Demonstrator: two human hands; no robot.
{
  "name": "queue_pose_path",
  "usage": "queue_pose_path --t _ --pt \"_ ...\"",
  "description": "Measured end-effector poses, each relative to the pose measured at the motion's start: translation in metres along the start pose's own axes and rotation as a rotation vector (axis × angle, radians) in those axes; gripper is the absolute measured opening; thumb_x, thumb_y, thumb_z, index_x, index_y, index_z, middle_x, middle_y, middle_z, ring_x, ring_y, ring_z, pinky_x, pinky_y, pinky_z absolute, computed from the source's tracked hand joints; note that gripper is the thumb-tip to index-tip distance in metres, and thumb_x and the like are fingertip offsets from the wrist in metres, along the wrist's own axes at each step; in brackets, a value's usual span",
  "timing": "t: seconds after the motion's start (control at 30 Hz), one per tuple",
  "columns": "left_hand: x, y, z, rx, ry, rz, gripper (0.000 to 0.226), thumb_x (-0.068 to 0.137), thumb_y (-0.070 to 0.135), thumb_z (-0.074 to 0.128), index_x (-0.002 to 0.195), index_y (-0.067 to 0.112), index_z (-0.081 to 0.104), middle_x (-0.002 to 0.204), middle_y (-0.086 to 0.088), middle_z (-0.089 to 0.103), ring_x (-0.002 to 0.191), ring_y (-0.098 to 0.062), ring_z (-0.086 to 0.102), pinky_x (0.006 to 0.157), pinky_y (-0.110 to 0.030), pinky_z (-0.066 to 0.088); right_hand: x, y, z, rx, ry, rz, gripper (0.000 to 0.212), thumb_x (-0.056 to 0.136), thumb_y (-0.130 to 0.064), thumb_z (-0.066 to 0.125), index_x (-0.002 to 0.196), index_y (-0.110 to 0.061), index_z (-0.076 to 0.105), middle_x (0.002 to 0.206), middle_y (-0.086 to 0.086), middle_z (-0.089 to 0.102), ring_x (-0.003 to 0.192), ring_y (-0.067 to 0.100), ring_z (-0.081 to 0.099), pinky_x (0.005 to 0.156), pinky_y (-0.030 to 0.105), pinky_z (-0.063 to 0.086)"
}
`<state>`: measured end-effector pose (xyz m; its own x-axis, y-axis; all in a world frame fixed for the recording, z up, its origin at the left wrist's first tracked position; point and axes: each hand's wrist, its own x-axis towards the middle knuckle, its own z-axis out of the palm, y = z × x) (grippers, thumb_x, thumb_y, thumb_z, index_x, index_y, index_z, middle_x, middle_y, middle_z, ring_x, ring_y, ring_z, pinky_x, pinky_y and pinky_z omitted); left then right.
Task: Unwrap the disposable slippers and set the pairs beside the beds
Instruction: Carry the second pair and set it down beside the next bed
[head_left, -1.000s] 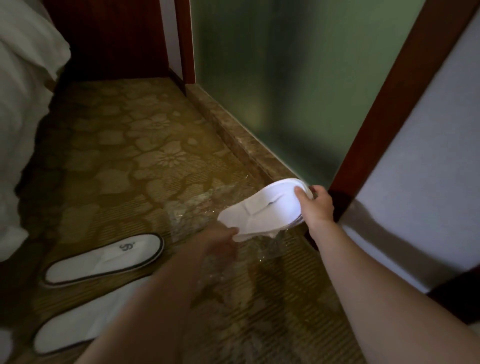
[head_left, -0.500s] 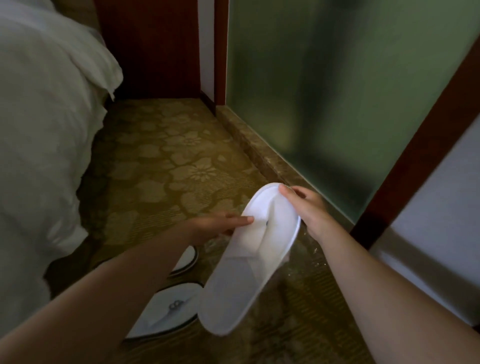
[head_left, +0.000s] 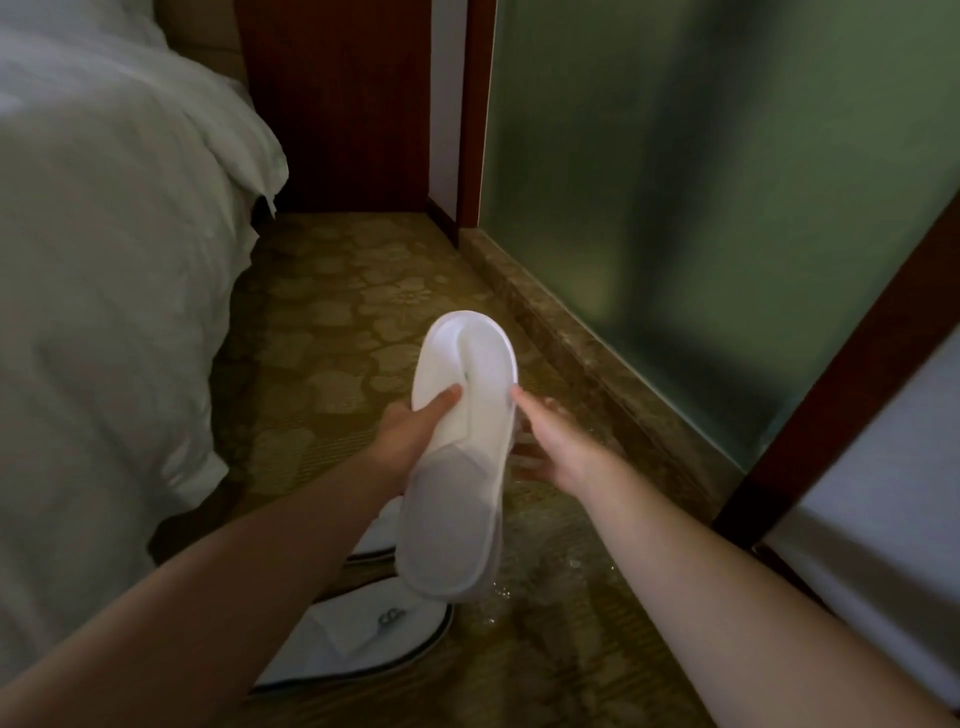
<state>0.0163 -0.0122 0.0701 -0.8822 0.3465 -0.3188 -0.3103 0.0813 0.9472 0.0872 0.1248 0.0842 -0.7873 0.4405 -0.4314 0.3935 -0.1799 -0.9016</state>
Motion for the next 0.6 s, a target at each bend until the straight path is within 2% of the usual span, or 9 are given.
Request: queue_pose_path --t 0.07,0.13,0.2,0.27,0.3,0.4,0.43,0.5,0.6 --pt "-0.003 0.0 0.003 -0.035 0.037 0.034 0.062 0.078 0.046 0.068 0.125 0.008 0.054 0.115 -0.011 0.063 0.097 -0.027 0.062 0.075 -0.036 0.052 -0.001 0.003 0.018 0.016 -0.047 0.003 0.056 0.081 -0.049 0.062 0.126 -0.018 0.048 0.113 0.01 0.065 0.102 0.03 0.064 0.09 0.049 0.053" --pt "-0.006 0.0 0.009 -0.113 0.123 0.087 0.062 0.079 0.046 0.066 0.128 0.012 0.052 0.12 -0.011 0.062 0.102 -0.027 0.062 0.084 -0.038 0.052 -0.001 0.001 0.031 0.088 -0.011 -0.054 0.05 0.078 -0.042 0.069 0.116 -0.016 0.051 0.109 0.011 0.067 0.093 0.029 0.067 0.083 0.044 0.056" --pt "-0.008 0.002 0.015 -0.214 0.19 0.078 0.07 0.079 0.059 0.055 0.135 0.018 0.046 0.126 -0.009 0.06 0.11 -0.03 0.06 0.096 -0.047 0.049 -0.001 -0.001 0.037 0.076 0.048 -0.124 0.05 0.074 -0.037 0.074 0.112 -0.014 0.052 0.107 0.011 0.067 0.09 0.029 0.067 0.081 0.043 0.057" --pt "0.0 0.0 0.016 -0.291 0.174 0.013 0.082 0.072 0.072 0.04 0.139 0.024 0.04 0.133 -0.008 0.056 0.115 -0.032 0.057 0.101 -0.053 0.044 0.001 -0.001 0.039 0.017 0.088 -0.187 0.052 0.072 -0.031 0.076 0.116 -0.011 0.056 0.106 0.012 0.068 0.091 0.03 0.068 0.083 0.044 0.057" --pt "0.002 0.0 0.016 -0.284 0.168 0.001 0.08 0.075 0.071 0.036 0.14 0.025 0.038 0.135 -0.008 0.053 0.117 -0.032 0.055 0.102 -0.053 0.043 0.002 0.0 0.04 -0.018 0.115 -0.207 0.051 0.072 -0.027 0.076 0.116 -0.01 0.058 0.105 0.012 0.069 0.091 0.03 0.068 0.084 0.044 0.056" --pt "0.005 -0.007 0.016 -0.145 0.16 0.006 0.061 0.095 0.053 0.025 0.147 0.021 0.025 0.138 -0.008 0.046 0.124 -0.032 0.049 0.106 -0.052 0.039 0.006 0.002 0.039 -0.083 0.159 -0.204 0.042 0.076 -0.026 0.072 0.114 -0.01 0.06 0.107 0.012 0.068 0.094 0.032 0.066 0.088 0.048 0.055" --pt "0.008 -0.011 0.016 -0.116 0.148 -0.01 0.061 0.095 0.053 0.023 0.147 0.021 0.025 0.139 -0.009 0.046 0.124 -0.032 0.049 0.105 -0.053 0.04 0.007 0.003 0.038 -0.092 0.168 -0.197 0.039 0.079 -0.026 0.069 0.113 -0.01 0.061 0.107 0.011 0.068 0.095 0.032 0.066 0.089 0.049 0.054" --pt "0.016 -0.018 0.015 -0.188 0.106 -0.097 0.062 0.094 0.056 0.02 0.14 0.019 0.037 0.133 -0.012 0.053 0.119 -0.033 0.053 0.1 -0.05 0.044 0.012 0.006 0.037 -0.098 0.187 -0.194 0.034 0.084 -0.025 0.065 0.114 -0.008 0.062 0.106 0.012 0.067 0.094 0.031 0.064 0.088 0.045 0.053" --pt "0.024 -0.026 0.012 -0.212 0.091 -0.158 0.057 0.097 0.052 0.019 0.128 0.016 0.049 0.124 -0.014 0.058 0.114 -0.031 0.055 0.1 -0.046 0.045 0.017 0.018 0.036 -0.029 0.216 -0.178 0.033 0.089 -0.018 0.059 0.118 -0.003 0.061 0.104 0.012 0.064 0.089 0.024 0.059 0.077 0.033 0.047"
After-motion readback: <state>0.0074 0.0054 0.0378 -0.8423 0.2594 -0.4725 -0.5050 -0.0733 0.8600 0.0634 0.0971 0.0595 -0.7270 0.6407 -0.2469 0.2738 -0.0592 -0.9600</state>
